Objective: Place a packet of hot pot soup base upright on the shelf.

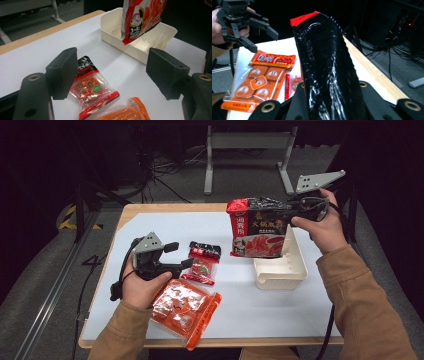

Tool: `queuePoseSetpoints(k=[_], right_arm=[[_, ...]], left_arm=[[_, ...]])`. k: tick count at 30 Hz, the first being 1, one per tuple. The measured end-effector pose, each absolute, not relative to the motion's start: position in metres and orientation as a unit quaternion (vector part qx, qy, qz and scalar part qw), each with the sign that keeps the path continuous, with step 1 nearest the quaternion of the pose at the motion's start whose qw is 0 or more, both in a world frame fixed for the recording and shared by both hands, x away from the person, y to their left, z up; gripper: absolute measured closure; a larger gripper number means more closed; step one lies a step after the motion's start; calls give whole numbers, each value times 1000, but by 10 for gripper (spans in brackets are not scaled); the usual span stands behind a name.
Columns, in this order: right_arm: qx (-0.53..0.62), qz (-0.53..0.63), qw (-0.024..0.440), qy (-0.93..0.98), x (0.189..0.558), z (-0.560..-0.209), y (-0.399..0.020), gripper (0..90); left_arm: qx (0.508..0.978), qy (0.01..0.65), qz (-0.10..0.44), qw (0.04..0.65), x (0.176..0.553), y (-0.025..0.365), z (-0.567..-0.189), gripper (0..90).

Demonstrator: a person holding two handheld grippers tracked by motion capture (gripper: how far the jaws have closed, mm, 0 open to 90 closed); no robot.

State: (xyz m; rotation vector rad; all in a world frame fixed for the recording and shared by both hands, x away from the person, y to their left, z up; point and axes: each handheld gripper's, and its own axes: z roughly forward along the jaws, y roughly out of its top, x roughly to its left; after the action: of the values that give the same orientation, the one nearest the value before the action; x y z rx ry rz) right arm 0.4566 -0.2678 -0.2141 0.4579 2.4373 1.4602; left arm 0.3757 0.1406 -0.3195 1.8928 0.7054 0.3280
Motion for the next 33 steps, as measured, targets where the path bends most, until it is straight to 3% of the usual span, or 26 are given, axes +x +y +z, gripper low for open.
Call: queuePoseSetpoints(k=[33], right_arm=[[173,480,217,832,510,-215,-311,789]], left_arm=[[789,323,150,501,376,157,-336,222]])
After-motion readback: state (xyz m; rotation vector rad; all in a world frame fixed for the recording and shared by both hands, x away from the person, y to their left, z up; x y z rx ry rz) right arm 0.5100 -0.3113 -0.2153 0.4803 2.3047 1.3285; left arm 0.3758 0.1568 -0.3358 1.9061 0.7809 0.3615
